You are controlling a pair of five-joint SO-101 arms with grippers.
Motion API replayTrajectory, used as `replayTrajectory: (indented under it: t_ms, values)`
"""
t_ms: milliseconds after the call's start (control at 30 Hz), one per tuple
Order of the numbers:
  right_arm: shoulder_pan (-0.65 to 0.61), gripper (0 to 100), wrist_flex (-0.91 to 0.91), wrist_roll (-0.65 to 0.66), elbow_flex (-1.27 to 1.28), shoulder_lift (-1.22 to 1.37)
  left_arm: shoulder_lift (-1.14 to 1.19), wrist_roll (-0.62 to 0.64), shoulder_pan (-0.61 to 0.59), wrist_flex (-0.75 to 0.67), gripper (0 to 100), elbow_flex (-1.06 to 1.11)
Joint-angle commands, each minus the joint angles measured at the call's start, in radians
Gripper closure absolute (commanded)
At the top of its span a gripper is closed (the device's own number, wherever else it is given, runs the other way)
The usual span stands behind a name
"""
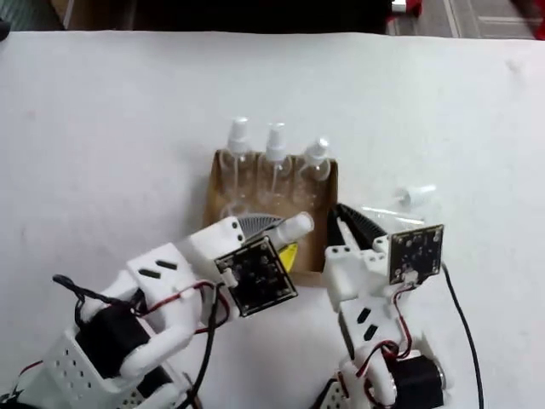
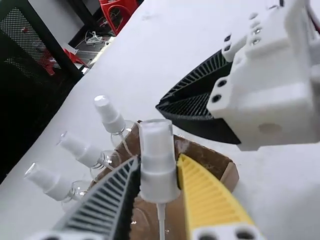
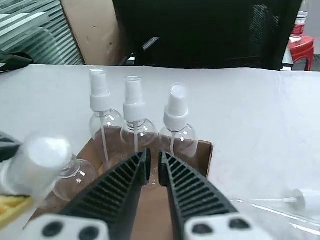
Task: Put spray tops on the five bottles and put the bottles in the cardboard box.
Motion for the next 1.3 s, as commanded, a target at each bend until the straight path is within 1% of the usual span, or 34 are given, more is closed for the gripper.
replayTrajectory:
  t_ms: [0, 100, 233, 400, 500, 567, 633, 800, 967, 1133, 1267]
  values:
    - [-0.028, 98.2, -0.022, 0.003, -0.005, 0.007, -0.010, -0.009, 0.018, -0.034, 98, -0.006]
    - [-0.028, 98.2, -0.076, 0.003, 0.034, 0.007, -0.013, -0.008, 0.018, -0.032, 98, -0.006]
    - [-0.033, 98.2, -0.079, 0.003, 0.037, 0.007, -0.008, -0.008, 0.019, -0.029, 98, -0.003]
    - [-0.036, 98.2, -0.079, 0.003, 0.037, 0.007, -0.008, -0.008, 0.021, 0.009, 97, -0.003]
    - [-0.038, 98.2, -0.079, 0.003, 0.037, 0.007, -0.008, -0.006, 0.021, 0.018, 93, -0.003]
    - [-0.048, 98.2, -0.079, 0.003, 0.037, 0.007, -0.008, 0.035, 0.021, 0.015, 90, -0.003]
    - [-0.073, 98.2, -0.079, 0.003, 0.038, 0.007, -0.008, 0.084, 0.022, 0.011, 90, -0.003]
    - [-0.125, 98.2, -0.077, 0.003, 0.040, 0.007, -0.007, 0.071, 0.087, 0.009, 90, -0.002]
    - [-0.120, 98.2, -0.077, 0.003, 0.037, 0.007, -0.007, 0.071, 0.088, 0.008, 90, 0.012]
    - [-0.125, 98.2, -0.065, 0.003, 0.035, 0.007, -0.007, 0.069, 0.091, -0.091, 90, 0.118]
    - [-0.125, 98.2, -0.065, 0.003, 0.035, 0.007, -0.007, 0.035, 0.093, -0.103, 85, 0.141]
